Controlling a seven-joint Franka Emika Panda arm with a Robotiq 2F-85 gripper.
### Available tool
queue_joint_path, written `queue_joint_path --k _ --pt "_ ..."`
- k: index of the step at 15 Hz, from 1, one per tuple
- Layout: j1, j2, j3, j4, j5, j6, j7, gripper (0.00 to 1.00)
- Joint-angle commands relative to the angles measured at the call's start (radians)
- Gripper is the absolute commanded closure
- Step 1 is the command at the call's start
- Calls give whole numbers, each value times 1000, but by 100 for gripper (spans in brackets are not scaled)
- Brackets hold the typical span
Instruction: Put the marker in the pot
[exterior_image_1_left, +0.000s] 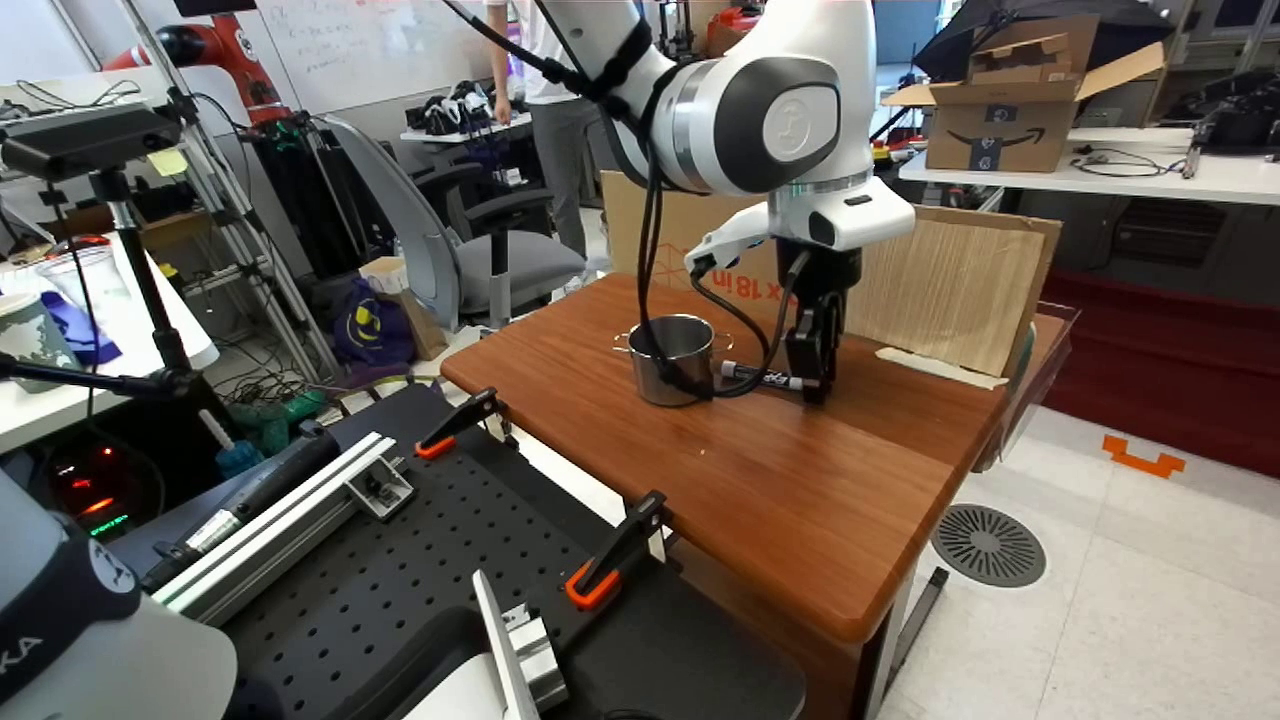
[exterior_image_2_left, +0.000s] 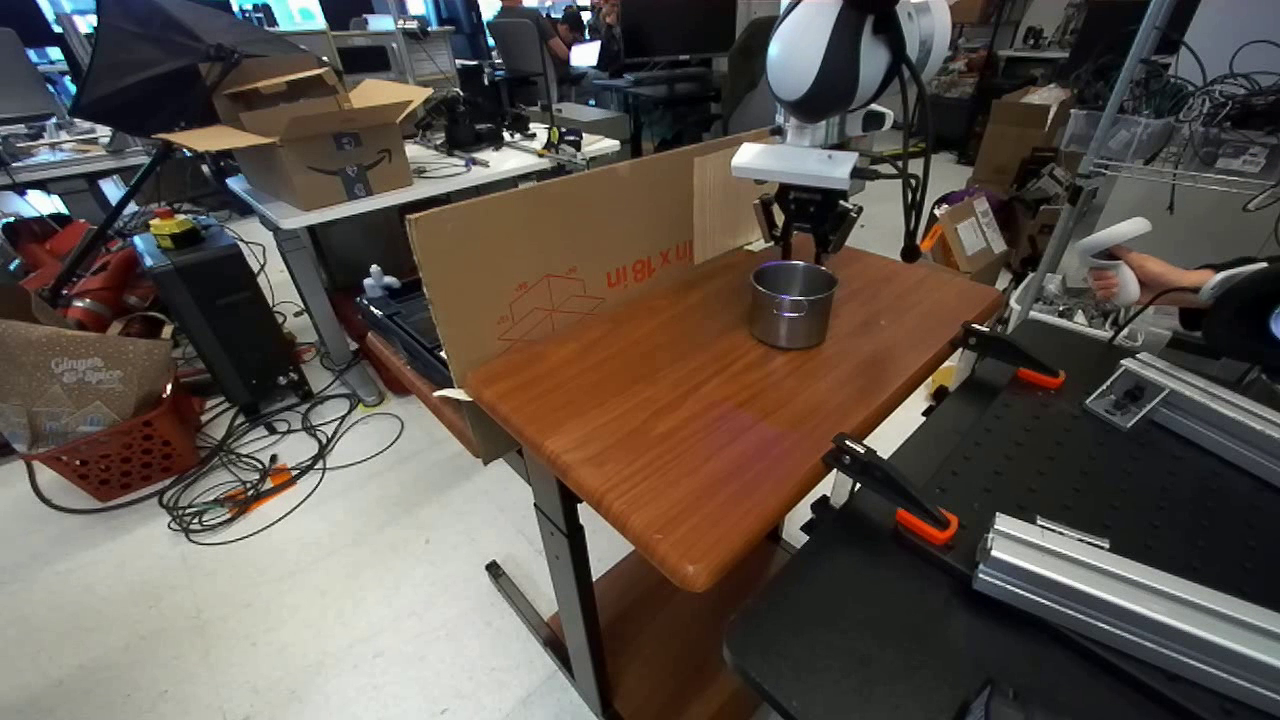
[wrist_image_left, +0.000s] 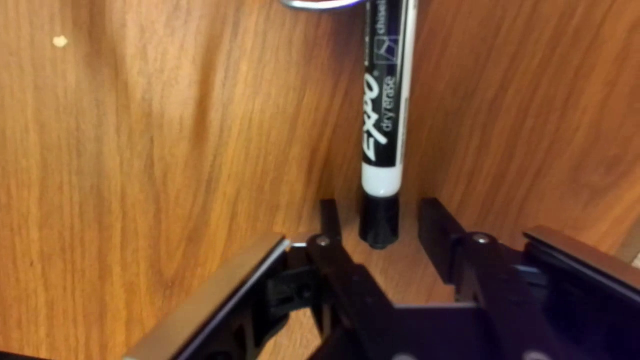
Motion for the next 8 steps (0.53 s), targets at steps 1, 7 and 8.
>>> queue_joint_path --k 1,7,8 --pt "14 6 -12 15 39 -6 -29 84" --pt "22 -32 -19 8 32 -7 -44 95" --pt "29 -44 -26 4 23 -7 -42 95"
